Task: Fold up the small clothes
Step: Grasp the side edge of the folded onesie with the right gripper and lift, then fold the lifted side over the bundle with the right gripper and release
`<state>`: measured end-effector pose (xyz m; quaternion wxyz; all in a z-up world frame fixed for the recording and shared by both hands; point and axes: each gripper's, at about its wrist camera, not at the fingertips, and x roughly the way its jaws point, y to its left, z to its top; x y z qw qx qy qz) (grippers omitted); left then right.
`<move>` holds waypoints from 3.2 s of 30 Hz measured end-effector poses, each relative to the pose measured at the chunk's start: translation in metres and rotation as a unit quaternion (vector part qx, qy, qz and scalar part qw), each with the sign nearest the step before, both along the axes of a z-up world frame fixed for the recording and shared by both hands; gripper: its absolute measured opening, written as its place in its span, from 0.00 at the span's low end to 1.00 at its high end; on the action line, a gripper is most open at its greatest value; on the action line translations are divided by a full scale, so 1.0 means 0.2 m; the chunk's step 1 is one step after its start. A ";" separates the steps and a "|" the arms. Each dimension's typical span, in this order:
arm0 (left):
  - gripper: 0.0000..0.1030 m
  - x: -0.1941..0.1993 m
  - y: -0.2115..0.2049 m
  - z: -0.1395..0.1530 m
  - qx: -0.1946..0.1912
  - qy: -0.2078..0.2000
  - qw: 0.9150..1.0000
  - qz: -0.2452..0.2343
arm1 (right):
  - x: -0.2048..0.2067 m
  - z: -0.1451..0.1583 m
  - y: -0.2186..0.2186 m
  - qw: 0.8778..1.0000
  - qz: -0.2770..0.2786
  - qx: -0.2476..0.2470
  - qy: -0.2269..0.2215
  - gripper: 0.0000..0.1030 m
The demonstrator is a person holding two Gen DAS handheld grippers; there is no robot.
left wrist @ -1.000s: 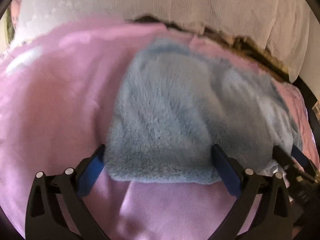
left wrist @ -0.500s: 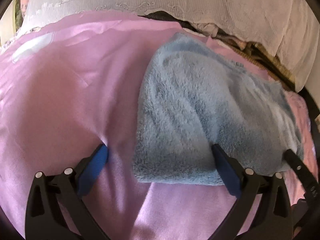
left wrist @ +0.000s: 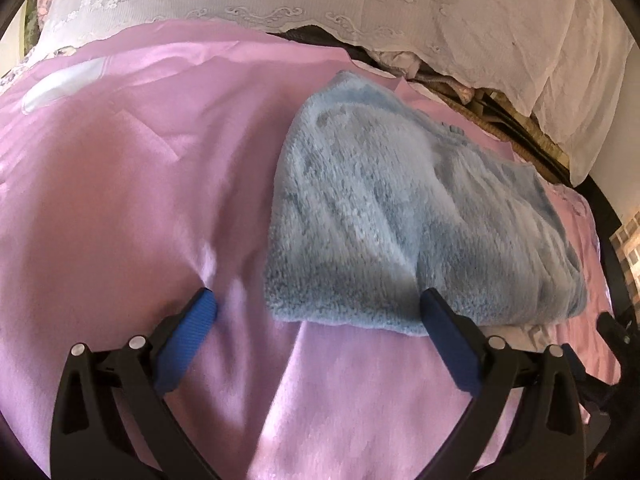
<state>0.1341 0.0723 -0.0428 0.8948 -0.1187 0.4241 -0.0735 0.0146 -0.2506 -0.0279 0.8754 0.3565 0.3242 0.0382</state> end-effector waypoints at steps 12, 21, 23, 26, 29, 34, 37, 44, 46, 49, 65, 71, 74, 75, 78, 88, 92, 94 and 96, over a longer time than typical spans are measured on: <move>0.96 0.00 -0.07 -0.02 0.057 0.014 0.998 -0.006 | 0.07 -0.03 -0.04 0.998 -0.028 0.061 -0.001 0.97; 0.96 0.01 -0.06 -0.02 0.050 0.013 0.999 -0.004 | 0.37 -0.03 -0.01 0.994 -0.105 -0.028 0.011 0.96; 0.96 0.02 -0.07 -0.02 0.050 0.013 0.999 -0.004 | 0.37 -0.03 0.02 0.994 -0.096 -0.052 0.015 0.84; 0.96 0.03 -0.08 -0.02 0.056 0.014 0.998 -0.004 | 0.36 -0.05 -0.01 0.995 -0.090 -0.030 0.018 0.62; 0.96 0.03 -0.07 -0.02 0.052 0.013 0.999 -0.004 | 0.37 -0.06 -0.04 0.996 -0.090 -0.012 0.016 0.55; 0.96 0.01 0.00 0.00 0.013 0.007 1.000 -0.008 | 0.38 -0.08 -0.05 0.996 -0.088 0.000 0.014 0.53; 0.96 0.02 0.10 0.03 0.009 0.002 1.000 -0.003 | 0.40 -0.08 -0.05 0.996 -0.093 0.000 0.011 0.53; 0.96 0.11 0.28 -0.03 -0.025 0.009 0.999 0.036 | 0.47 -0.07 0.00 0.988 -0.141 -0.040 0.054 0.48; 0.96 0.10 0.23 -0.03 -0.006 0.001 0.999 0.036 | 0.47 -0.06 0.01 0.982 -0.176 -0.025 0.065 0.46; 0.96 0.11 0.23 -0.03 -0.012 0.000 0.999 0.040 | 0.47 -0.04 0.07 0.971 -0.227 -0.018 0.067 0.42; 0.96 0.10 0.27 -0.02 -0.034 -0.001 0.998 0.054 | 0.41 0.19 0.23 0.978 -0.181 -0.094 -0.040 0.33; 0.96 0.11 0.27 -0.02 -0.034 -0.002 0.998 0.054 | 0.39 0.23 0.24 0.981 -0.168 -0.078 -0.052 0.32; 0.96 0.11 0.27 -0.02 -0.033 -0.002 0.998 0.054 | 0.39 0.26 0.28 0.979 -0.164 -0.107 -0.061 0.32; 0.96 0.11 0.27 -0.02 -0.033 -0.002 0.998 0.054 | 0.38 0.26 0.29 0.978 -0.162 -0.113 -0.063 0.32; 0.96 0.11 0.27 -0.02 -0.032 -0.001 0.998 0.054 | 0.38 0.28 0.34 0.977 -0.156 -0.129 -0.072 0.32; 0.96 0.11 0.28 -0.02 -0.035 -0.002 0.998 0.056 | 0.46 0.37 0.57 0.975 -0.099 -0.171 -0.100 0.30; 0.96 0.11 0.29 -0.02 -0.043 -0.004 0.997 0.062 | 0.50 0.41 0.71 0.973 -0.062 -0.190 -0.113 0.30; 0.96 0.11 0.31 -0.02 -0.049 -0.005 0.997 0.066 | 0.52 0.41 0.79 0.972 -0.040 -0.198 -0.116 0.30; 0.96 0.11 0.32 -0.02 -0.052 -0.005 0.996 0.070 | 0.55 0.41 0.85 0.971 -0.020 -0.208 -0.117 0.30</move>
